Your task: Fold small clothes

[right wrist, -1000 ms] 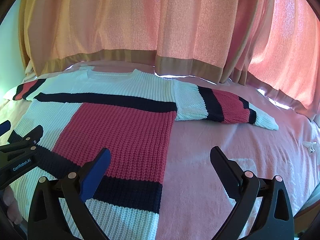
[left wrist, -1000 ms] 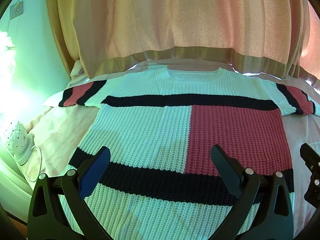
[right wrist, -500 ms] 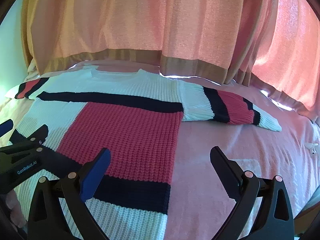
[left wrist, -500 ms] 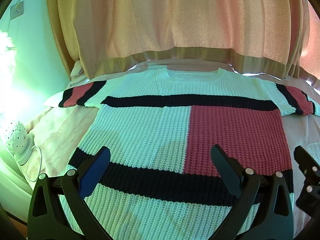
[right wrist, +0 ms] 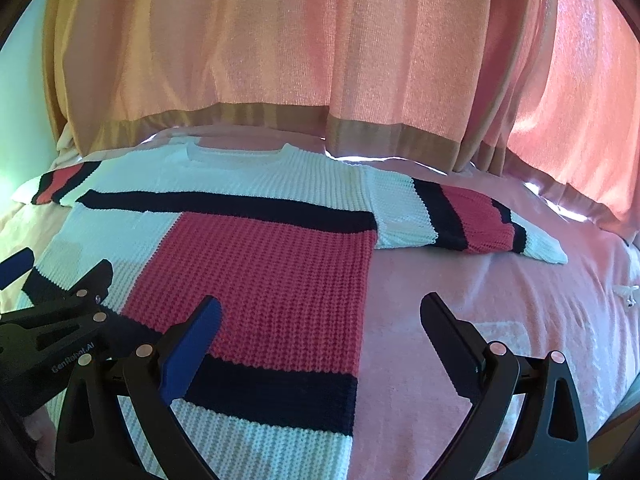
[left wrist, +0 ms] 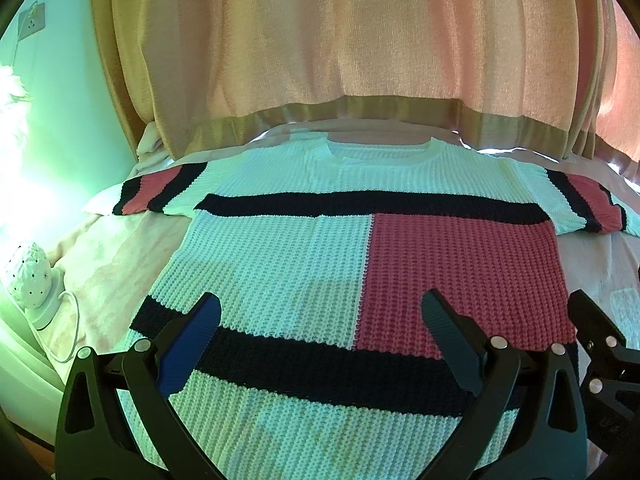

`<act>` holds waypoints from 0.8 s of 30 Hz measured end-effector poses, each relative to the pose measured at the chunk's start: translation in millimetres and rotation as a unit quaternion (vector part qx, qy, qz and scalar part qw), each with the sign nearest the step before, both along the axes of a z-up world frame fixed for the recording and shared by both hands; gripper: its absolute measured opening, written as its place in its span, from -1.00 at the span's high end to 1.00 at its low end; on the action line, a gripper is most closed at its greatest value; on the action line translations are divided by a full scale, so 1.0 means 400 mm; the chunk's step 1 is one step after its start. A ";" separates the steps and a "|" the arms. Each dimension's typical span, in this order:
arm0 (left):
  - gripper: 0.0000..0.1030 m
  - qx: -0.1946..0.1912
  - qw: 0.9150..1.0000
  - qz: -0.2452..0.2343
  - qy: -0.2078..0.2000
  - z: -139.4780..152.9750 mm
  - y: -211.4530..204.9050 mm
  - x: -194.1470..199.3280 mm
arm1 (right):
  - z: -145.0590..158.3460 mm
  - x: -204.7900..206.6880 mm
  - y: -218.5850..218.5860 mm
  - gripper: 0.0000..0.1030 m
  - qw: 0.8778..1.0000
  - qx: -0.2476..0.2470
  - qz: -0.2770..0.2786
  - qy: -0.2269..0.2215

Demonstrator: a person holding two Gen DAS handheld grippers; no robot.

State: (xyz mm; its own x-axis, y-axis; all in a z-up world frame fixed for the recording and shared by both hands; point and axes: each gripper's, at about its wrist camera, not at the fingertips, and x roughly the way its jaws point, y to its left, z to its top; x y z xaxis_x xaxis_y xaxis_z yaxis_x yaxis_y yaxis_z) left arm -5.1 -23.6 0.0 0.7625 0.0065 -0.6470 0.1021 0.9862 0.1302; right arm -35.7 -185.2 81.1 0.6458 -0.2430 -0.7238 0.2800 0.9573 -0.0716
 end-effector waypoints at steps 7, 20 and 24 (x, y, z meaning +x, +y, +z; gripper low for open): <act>-0.90 0.002 1.000 -0.001 0.000 -0.001 -0.005 0.002 | -0.001 0.003 0.002 -0.90 1.000 0.000 0.003 0.003; -0.90 0.002 1.000 -0.001 -0.002 0.000 -0.008 0.001 | -0.001 0.006 0.003 -0.90 1.000 0.002 0.004 0.005; -0.90 0.002 1.000 -0.002 -0.001 -0.001 -0.008 0.000 | -0.001 0.007 0.004 -0.90 1.000 0.003 0.004 0.006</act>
State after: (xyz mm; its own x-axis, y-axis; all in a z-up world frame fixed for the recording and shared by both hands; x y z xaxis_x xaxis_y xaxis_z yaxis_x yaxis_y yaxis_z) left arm -5.0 -26.7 -0.3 0.7642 0.0064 -0.6449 0.1048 0.9854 0.1339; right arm -32.9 -183.5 80.6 0.6397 -0.2334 -0.7324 0.2706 0.9602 -0.0696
